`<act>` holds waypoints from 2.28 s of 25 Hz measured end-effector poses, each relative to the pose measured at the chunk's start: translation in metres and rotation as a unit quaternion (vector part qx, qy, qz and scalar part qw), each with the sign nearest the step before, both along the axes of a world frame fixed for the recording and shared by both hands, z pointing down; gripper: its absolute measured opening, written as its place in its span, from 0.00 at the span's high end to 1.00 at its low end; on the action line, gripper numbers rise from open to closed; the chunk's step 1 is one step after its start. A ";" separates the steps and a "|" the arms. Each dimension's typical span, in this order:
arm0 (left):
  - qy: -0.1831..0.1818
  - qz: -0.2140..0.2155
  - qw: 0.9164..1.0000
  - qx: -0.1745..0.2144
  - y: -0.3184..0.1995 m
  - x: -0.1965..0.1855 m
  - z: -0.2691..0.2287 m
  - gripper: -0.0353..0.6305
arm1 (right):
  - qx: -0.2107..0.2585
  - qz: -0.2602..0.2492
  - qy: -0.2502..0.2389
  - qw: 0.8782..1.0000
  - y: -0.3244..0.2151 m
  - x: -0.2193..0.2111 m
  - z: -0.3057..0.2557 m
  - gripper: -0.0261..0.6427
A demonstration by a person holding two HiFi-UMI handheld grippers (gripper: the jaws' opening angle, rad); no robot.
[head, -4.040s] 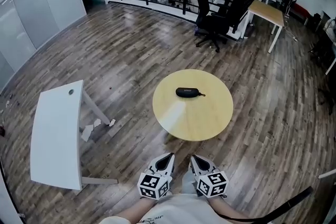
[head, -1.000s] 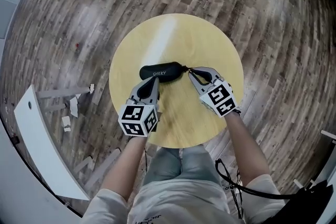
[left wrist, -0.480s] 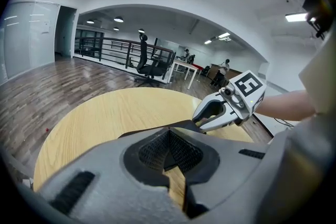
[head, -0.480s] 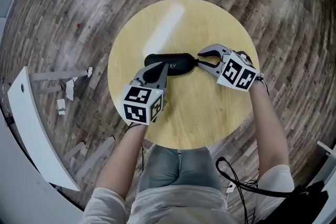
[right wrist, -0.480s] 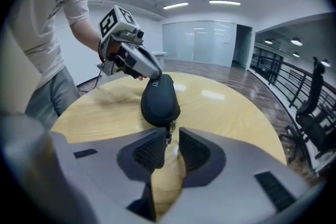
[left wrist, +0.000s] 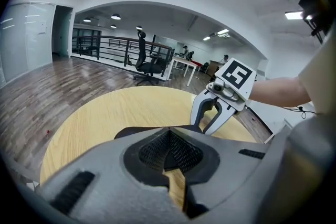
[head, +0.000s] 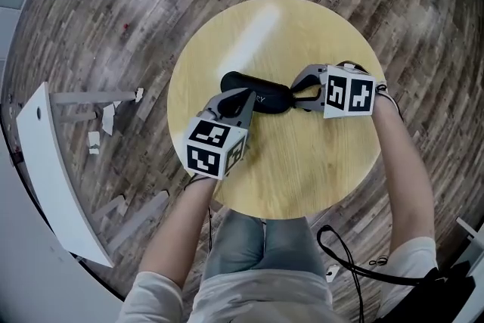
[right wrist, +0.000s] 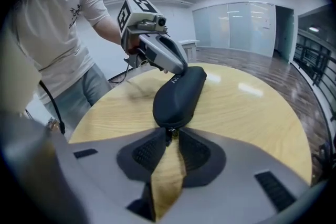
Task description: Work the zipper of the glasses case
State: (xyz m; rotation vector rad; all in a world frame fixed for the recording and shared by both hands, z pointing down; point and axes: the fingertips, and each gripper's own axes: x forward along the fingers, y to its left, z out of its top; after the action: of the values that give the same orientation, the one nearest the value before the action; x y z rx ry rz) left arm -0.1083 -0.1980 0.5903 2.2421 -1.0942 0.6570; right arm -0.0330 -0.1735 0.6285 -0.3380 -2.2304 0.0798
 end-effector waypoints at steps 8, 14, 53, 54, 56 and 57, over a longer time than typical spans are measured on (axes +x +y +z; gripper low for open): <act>-0.008 0.008 1.000 -0.001 -0.002 -0.002 0.002 0.94 | -0.021 0.056 -0.016 0.998 0.005 0.001 0.004 0.92; -0.017 0.009 1.000 0.005 0.000 -0.003 0.002 0.94 | 0.017 0.046 0.013 0.999 0.006 0.005 0.000 0.96; -0.047 0.173 0.984 0.005 0.025 0.083 0.005 0.94 | 0.053 0.316 0.023 0.947 0.015 0.083 0.004 0.96; -0.048 0.172 0.984 0.006 0.024 0.083 0.005 0.94 | 0.051 0.318 0.021 0.947 0.017 0.082 0.004 0.96; -0.049 0.172 0.984 0.006 0.023 0.083 0.005 0.94 | 0.041 0.324 0.014 0.945 0.024 0.078 0.004 0.96; -0.050 0.172 0.984 0.006 0.023 0.083 0.005 0.94 | 0.036 0.327 0.010 0.944 0.029 0.074 0.003 0.96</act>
State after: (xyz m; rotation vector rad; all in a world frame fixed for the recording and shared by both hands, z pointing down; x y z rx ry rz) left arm -0.0256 -0.1747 0.5952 2.4562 -0.7609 0.9121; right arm 0.0409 -0.1445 0.6320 0.4533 -2.2305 0.3503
